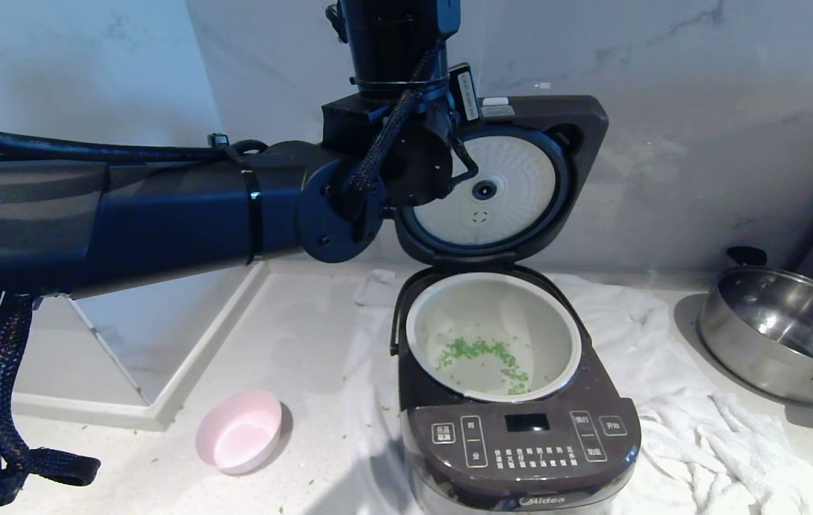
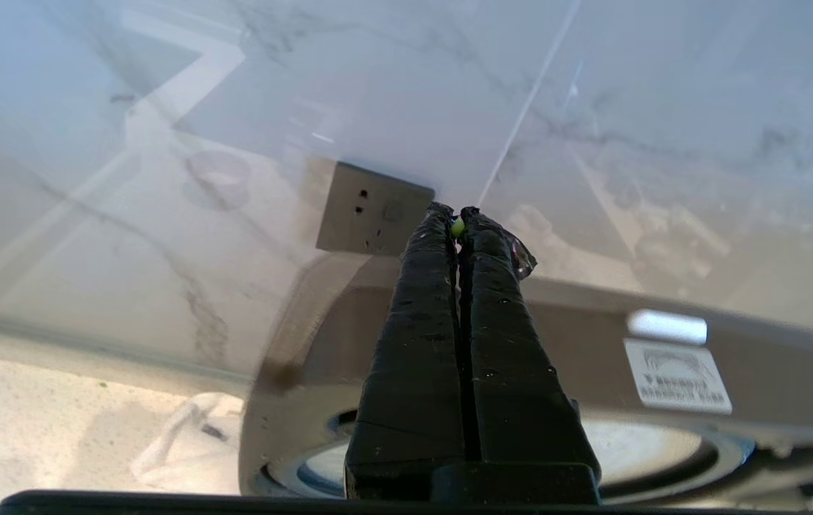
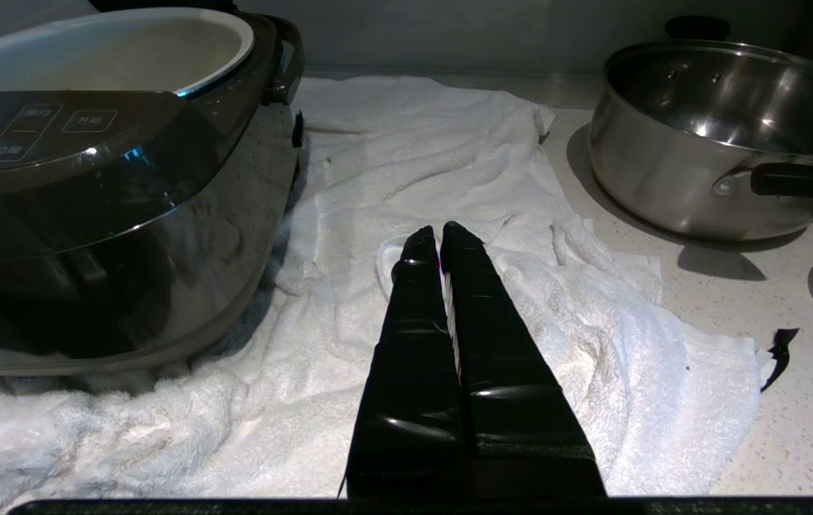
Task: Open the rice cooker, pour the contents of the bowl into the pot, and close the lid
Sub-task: Close the rice cooker
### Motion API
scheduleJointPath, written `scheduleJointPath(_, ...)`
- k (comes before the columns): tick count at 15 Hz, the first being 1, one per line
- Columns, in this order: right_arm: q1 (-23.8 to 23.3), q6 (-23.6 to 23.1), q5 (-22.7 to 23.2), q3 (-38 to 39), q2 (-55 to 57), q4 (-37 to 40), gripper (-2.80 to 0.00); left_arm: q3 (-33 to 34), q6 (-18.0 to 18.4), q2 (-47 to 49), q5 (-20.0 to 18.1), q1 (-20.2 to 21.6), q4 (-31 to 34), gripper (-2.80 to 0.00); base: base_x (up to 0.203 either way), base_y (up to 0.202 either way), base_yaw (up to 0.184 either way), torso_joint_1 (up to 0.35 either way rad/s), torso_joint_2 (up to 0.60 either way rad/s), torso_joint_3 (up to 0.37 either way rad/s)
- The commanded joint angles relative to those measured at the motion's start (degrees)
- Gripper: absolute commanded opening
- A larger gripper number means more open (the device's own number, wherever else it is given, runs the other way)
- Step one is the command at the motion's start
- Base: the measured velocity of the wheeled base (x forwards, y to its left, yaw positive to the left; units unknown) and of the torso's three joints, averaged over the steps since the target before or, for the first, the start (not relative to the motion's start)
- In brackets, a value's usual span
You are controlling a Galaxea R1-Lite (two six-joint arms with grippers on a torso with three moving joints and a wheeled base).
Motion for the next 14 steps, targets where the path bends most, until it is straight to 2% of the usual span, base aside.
scheduleJointPath(1, 0.0, -0.3, 0.0, 0.0, 0.0, 0.0, -2.80, 0.1, 0.4, 0.3, 0.2, 0.0, 0.0, -2.80, 0.000, 0.000, 0.000, 0.000, 0.00, 0.000)
scheduleJointPath(4, 0.0, -0.8, 0.3, 0.0, -0.1, -0.2, -2.80, 0.2, 0.8, 0.2, 0.2, -0.1, 1.2, -2.80, 0.000, 0.000, 0.000, 0.000, 0.00, 0.000)
scheduleJointPath(6, 0.0, 1.1, 1.0, -3.6, 0.6, -0.7, -2.80, 0.2, 0.9, -0.3, -0.1, -0.1, 3.8, -2.80, 0.000, 0.000, 0.000, 0.000, 0.00, 0.000)
scheduleJointPath(9, 0.1, 6.2, 4.5, -18.5, 8.5, 0.7, -2.80, 0.2, 0.9, -0.8, -0.4, -0.1, 6.1, -2.80, 0.000, 0.000, 0.000, 0.000, 0.00, 0.000)
scheduleJointPath(14, 0.5, 10.2, 12.3, -45.2, 29.0, -0.2, -2.80, 0.9, 0.8, -1.3, -0.6, -0.7, 7.5, -2.80, 0.000, 0.000, 0.000, 0.000, 0.00, 0.000)
